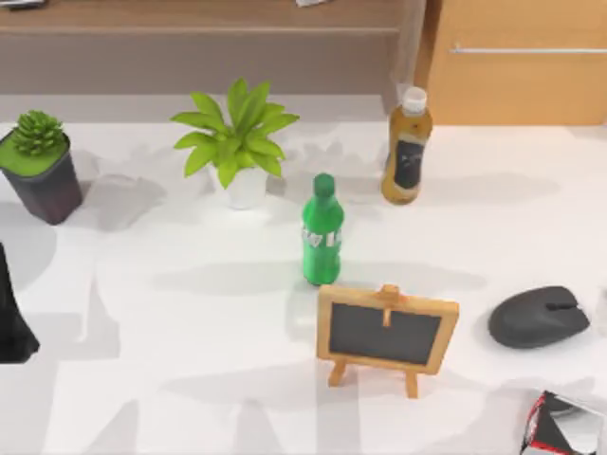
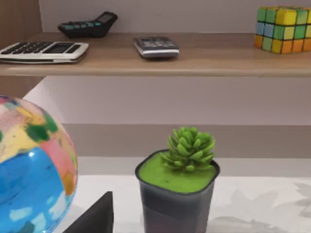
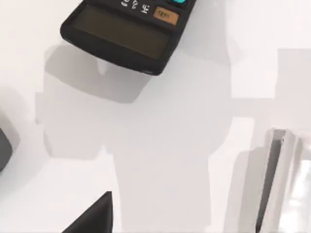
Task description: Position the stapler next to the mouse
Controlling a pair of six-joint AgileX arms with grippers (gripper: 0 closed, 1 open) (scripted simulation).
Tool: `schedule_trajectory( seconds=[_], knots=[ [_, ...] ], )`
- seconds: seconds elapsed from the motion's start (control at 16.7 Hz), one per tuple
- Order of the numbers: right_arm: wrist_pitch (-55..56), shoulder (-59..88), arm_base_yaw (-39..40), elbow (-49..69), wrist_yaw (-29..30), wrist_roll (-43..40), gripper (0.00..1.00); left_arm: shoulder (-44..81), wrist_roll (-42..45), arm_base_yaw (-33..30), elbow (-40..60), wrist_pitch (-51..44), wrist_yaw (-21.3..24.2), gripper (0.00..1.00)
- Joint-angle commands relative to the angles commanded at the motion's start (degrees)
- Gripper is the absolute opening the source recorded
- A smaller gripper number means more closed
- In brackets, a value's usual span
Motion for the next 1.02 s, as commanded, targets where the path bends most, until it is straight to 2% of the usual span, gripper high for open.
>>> schedule_trajectory(
  seconds=[0.24, 0.48, 0.84, 1.02],
  knots=[
    [-10.3, 16.7, -3.4, 8.9, 0.0, 2.5, 1.0, 0.0, 0.0, 0.0, 0.0, 0.0, 0.0, 1.0],
    [-15.6, 24.7, -5.1, 13.5, -0.1, 3.7, 1.0, 0.0, 0.0, 0.0, 0.0, 0.0, 0.0, 1.0],
    [-15.6, 25.1, -5.0, 13.4, -0.1, 3.8, 1.0, 0.0, 0.0, 0.0, 0.0, 0.0, 0.0, 1.0],
    [-11.9, 26.9, -5.1, 11.5, -0.1, 4.0, 1.0, 0.0, 0.0, 0.0, 0.0, 0.0, 0.0, 1.0]
  ],
)
